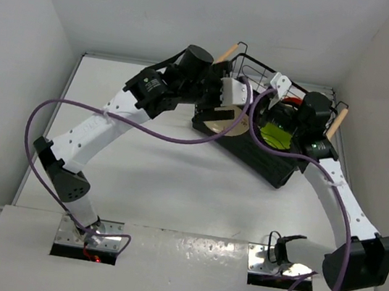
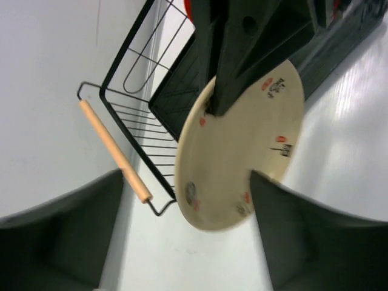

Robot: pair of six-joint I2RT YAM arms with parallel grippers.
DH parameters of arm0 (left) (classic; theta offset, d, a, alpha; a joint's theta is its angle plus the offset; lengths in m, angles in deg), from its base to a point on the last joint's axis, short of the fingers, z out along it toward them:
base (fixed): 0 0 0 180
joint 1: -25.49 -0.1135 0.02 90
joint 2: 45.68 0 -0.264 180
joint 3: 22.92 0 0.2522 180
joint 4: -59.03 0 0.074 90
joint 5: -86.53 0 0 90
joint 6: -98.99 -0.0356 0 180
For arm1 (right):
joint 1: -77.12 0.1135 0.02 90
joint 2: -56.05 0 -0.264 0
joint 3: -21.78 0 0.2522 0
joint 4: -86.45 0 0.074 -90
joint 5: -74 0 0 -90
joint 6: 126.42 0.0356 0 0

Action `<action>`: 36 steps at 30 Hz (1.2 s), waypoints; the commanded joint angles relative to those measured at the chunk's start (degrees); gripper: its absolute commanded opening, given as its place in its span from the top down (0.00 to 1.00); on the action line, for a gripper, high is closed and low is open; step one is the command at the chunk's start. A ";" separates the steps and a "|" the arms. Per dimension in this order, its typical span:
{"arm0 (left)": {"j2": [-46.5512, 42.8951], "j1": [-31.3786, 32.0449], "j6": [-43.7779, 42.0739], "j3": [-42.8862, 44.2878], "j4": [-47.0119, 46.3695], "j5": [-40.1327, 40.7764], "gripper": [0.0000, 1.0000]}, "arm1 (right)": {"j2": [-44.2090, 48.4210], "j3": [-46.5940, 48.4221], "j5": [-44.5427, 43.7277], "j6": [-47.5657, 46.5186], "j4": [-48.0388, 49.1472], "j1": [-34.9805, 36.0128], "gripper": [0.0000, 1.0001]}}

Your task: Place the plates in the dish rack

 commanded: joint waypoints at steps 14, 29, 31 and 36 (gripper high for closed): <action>-8.03 -25.20 28.24 -1.74 -5.15 7.33 0.00 | -1.04 11.83 -13.82 -23.22 -4.92 -13.76 1.00; -9.53 -41.41 34.84 -29.62 -5.15 -2.86 0.00 | -6.57 -5.13 -22.34 -33.36 -4.28 -14.55 1.00; -9.00 -42.02 34.84 -29.62 -5.15 -3.74 0.00 | -6.75 -6.02 -25.41 -34.24 -3.04 -14.46 1.00; -7.86 -43.17 35.45 -29.62 -5.15 -5.50 0.00 | -6.32 -8.47 -27.89 -35.66 -2.33 -14.46 1.00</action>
